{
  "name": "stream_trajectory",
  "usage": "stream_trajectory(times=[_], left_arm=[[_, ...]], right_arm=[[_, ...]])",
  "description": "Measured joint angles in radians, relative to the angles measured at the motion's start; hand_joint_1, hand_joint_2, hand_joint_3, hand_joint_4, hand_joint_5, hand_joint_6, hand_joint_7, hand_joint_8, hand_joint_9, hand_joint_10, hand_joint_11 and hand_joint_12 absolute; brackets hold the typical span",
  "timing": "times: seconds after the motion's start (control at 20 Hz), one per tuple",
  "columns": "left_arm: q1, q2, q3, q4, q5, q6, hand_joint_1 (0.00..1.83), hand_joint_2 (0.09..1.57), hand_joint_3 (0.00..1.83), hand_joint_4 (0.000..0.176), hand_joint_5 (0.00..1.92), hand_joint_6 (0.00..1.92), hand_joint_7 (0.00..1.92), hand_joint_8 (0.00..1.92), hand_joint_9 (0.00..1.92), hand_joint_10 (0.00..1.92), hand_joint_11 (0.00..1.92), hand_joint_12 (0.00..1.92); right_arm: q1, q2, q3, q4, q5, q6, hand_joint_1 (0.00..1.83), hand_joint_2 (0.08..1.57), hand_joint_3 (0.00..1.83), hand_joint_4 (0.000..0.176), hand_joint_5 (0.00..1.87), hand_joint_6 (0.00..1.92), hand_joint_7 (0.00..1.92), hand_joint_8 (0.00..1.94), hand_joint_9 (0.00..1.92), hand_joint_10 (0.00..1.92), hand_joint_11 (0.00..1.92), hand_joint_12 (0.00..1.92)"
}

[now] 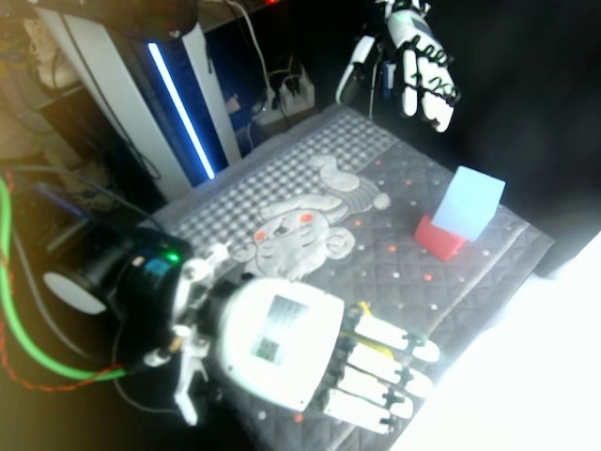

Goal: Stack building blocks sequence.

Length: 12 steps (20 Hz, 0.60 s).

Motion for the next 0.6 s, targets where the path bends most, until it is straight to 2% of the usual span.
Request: stream_trajectory(times=[0.05, 0.1, 0.15, 0.3, 0.35, 0.4, 0.45, 0.5, 0.55, 0.6], left_arm=[[0.000, 0.000, 0.000, 0.000, 0.000, 0.000, 0.83, 0.87, 0.00, 0.080, 0.20, 0.00, 0.11, 0.00, 0.10, 0.00, 0.00, 0.60], [0.000, 0.000, 0.000, 0.000, 0.001, 0.000, 0.83, 0.87, 0.00, 0.074, 0.20, 0.00, 0.11, 0.00, 0.10, 0.00, 0.00, 0.61], [0.000, -0.002, 0.000, 0.000, 0.000, 0.000, 0.83, 0.87, 0.00, 0.073, 0.20, 0.00, 0.11, 0.00, 0.10, 0.00, 0.00, 0.61], [0.000, -0.011, 0.000, 0.000, 0.002, 0.000, 0.81, 0.86, 0.00, 0.070, 0.20, 0.00, 0.12, 0.00, 0.11, 0.00, 0.00, 0.63], [0.000, -0.011, 0.000, 0.001, 0.000, 0.000, 0.83, 0.86, 0.00, 0.067, 0.20, 0.00, 0.12, 0.00, 0.11, 0.00, 0.00, 0.60], [0.000, -0.011, 0.000, -0.002, 0.000, 0.000, 0.83, 0.86, 0.00, 0.060, 0.21, 0.00, 0.12, 0.00, 0.11, 0.00, 0.00, 0.60], [0.000, -0.011, 0.000, -0.003, 0.000, 0.000, 0.83, 0.86, 0.00, 0.061, 0.21, 0.00, 0.12, 0.00, 0.11, 0.00, 0.00, 0.60], [0.000, -0.011, 0.000, -0.003, 0.001, 0.000, 0.82, 0.86, 0.00, 0.068, 0.20, 0.00, 0.12, 0.00, 0.11, 0.00, 0.00, 0.60], [0.000, -0.011, 0.000, -0.002, 0.000, 0.000, 0.82, 0.86, 0.00, 0.062, 0.21, 0.00, 0.12, 0.00, 0.10, 0.00, 0.00, 0.60], [0.000, -0.011, 0.000, -0.002, -0.001, 0.000, 0.82, 0.86, 0.00, 0.062, 0.21, 0.00, 0.12, 0.00, 0.10, 0.00, 0.00, 0.60]], right_arm=[[0.000, 0.007, -0.008, 0.000, 0.003, 0.000, 0.98, 0.99, 0.00, 0.076, 0.24, 0.00, 0.36, 0.00, 0.33, 0.04, 0.00, 0.77], [-0.002, 0.020, -0.021, -0.002, 0.017, 0.001, 0.99, 0.99, 0.00, 0.070, 0.23, 0.00, 0.38, 0.00, 0.39, 0.05, 0.00, 1.09], [-0.002, 0.030, -0.032, -0.003, 0.033, 0.003, 0.99, 1.00, 0.00, 0.081, 0.21, 0.00, 0.38, 0.00, 0.42, 0.04, 0.00, 1.23], [-0.002, 0.055, -0.063, -0.003, 0.098, 0.009, 0.96, 0.98, 0.00, 0.128, 0.15, 0.00, 0.37, 0.00, 0.47, 0.02, 0.25, 1.05], [-0.002, 0.060, -0.073, -0.003, 0.113, 0.009, 0.95, 0.97, 0.00, 0.150, 0.14, 0.00, 0.37, 0.00, 0.48, 0.02, 0.24, 1.02], [-0.002, 0.065, -0.084, -0.003, 0.127, 0.010, 0.96, 0.96, 0.00, 0.154, 0.13, 0.00, 0.35, 0.00, 0.46, 0.01, 0.18, 0.99], [-0.002, 0.070, -0.096, -0.006, 0.137, 0.010, 0.97, 0.96, 0.00, 0.152, 0.12, 0.00, 0.34, 0.00, 0.46, 0.01, 0.16, 0.98], [-0.002, 0.073, -0.103, -0.011, 0.150, 0.010, 0.98, 0.95, 0.00, 0.152, 0.10, 0.00, 0.31, 0.00, 0.43, 0.00, 0.14, 1.01], [-0.002, 0.088, -0.122, -0.011, 0.174, 0.011, 0.95, 0.92, 0.00, 0.157, 0.06, 0.00, 0.24, 0.00, 0.42, 0.00, 0.13, 1.12], [-0.002, 0.096, -0.130, -0.014, 0.183, 0.011, 0.95, 0.92, 0.00, 0.157, 0.06, 0.00, 0.24, 0.00, 0.42, 0.00, 0.13, 1.12]])
